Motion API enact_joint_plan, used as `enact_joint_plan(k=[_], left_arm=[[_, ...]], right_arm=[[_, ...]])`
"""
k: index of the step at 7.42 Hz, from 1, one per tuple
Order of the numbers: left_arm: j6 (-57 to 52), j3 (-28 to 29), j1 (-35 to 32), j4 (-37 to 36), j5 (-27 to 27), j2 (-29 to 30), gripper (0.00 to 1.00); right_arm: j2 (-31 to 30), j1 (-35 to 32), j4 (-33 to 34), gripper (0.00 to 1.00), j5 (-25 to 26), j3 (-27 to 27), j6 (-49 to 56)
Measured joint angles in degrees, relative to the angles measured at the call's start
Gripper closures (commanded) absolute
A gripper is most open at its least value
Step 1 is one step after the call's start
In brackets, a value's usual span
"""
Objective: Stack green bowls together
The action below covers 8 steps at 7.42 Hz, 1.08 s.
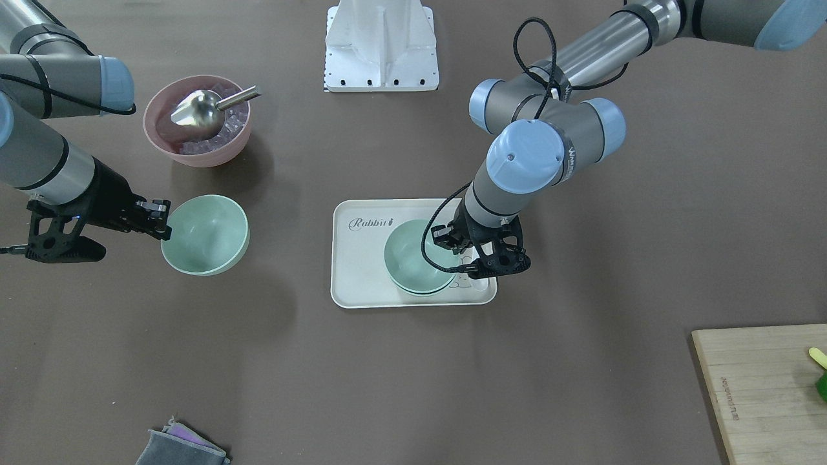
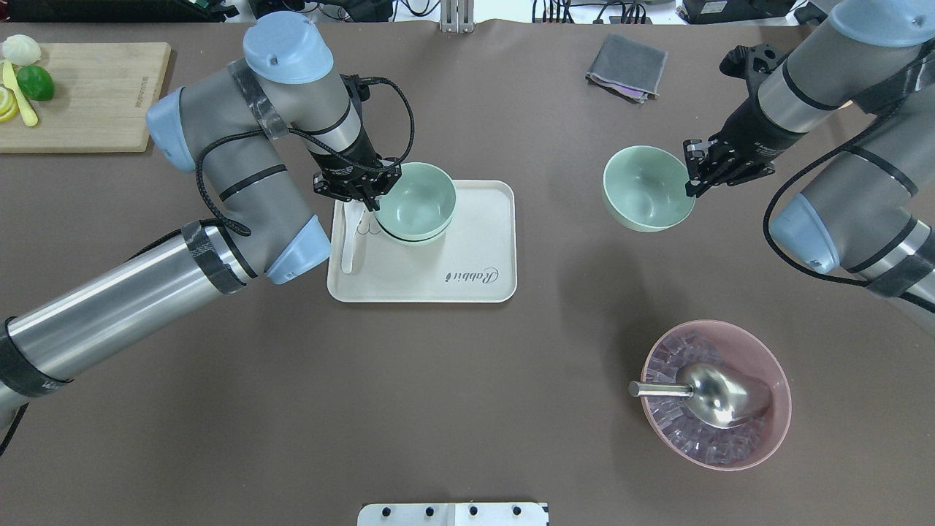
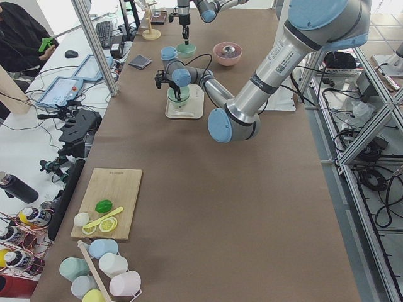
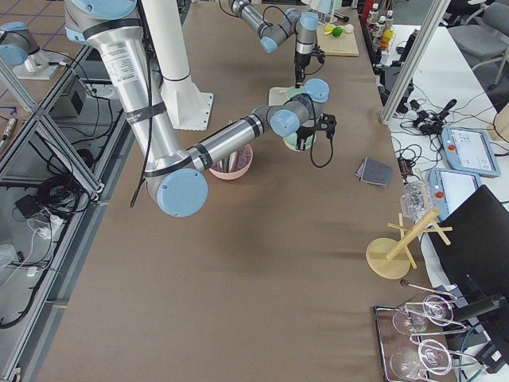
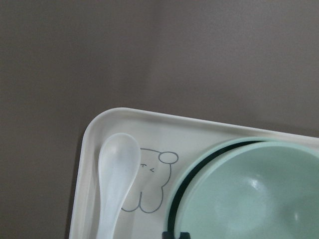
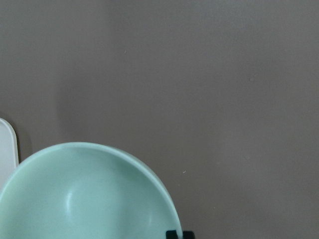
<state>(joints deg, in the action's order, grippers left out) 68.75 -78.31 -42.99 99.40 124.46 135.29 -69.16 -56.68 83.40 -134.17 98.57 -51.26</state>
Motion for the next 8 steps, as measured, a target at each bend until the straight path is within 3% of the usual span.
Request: enact_joint_plan(k=[7,8], left_arm=[[0.16,0.09,0.01,0.02,-0.06,-0.18,1.00],[0.53,0.09,0.04,0.10,-0.45,-0.10,0.89]], right_arm=[[0.08,0.08,0.00,1.00,0.05,0.22,-0.68],[0.08,0.08,0.00,1.00,0.05,0.21,-0.68]])
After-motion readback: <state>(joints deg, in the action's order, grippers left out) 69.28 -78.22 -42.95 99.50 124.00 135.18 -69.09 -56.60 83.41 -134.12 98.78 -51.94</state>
